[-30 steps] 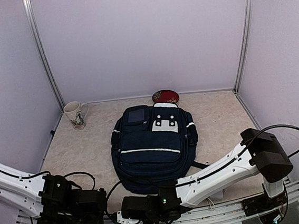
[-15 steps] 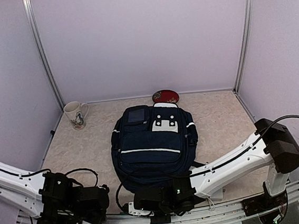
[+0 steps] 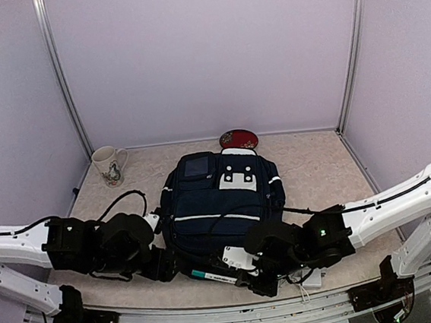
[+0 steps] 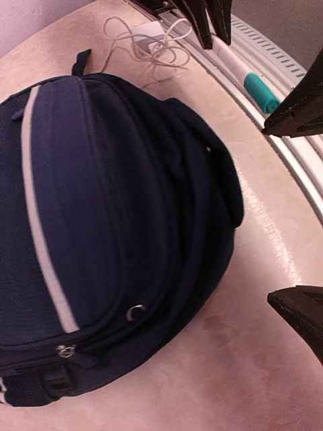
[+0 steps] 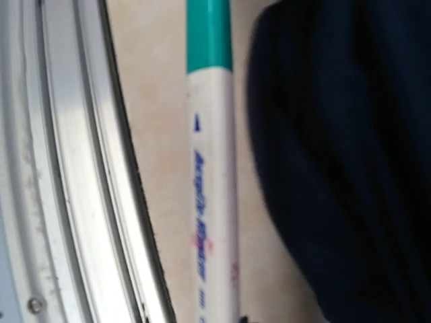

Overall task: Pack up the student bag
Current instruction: Pick up the upper front pocket of the student bag.

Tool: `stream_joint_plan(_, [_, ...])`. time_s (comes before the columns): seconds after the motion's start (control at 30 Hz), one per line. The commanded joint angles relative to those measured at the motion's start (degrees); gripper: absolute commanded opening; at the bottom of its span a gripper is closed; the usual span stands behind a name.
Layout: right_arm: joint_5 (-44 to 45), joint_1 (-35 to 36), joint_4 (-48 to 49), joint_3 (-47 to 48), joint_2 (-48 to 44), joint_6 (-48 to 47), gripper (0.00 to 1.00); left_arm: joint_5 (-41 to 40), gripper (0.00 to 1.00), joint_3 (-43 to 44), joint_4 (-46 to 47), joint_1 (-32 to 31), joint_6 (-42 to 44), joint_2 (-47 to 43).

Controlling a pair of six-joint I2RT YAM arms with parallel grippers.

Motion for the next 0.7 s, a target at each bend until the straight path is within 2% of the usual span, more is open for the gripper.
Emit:
stream_joint_plan(0.0, [-3.0, -4.5, 1.3, -4.0, -7.9, 7.6, 0.00, -1.1, 0.72, 0.5, 11.4, 5.0, 15.8, 0.7])
stream_joint_plan(0.17, [-1.0, -12.5, -0.6, -9.4, -17.2, 12.6, 0.00, -11.1, 0.68, 1.0, 21.0, 1.9, 31.8, 6.7])
stream_joint_plan(0.33, [-3.3, -18.4, 1.0, -12.1, -23.0, 13.6, 0.00, -16.5, 0.64, 1.6, 28.6, 0.5, 44.5, 15.9])
stream_joint_plan(0.5, [-5.3, -20.9, 1.5, -13.2, -24.9, 12.5, 0.00, -18.2, 0.56, 5.3, 27.4, 4.8, 46.4, 23.1])
stream_joint_plan(0.67, [-6.5, -21.6, 3.0, -14.1, -24.8, 11.9, 0.00, -20.0, 0.49, 6.3, 30.0, 4.7, 47.7, 26.0])
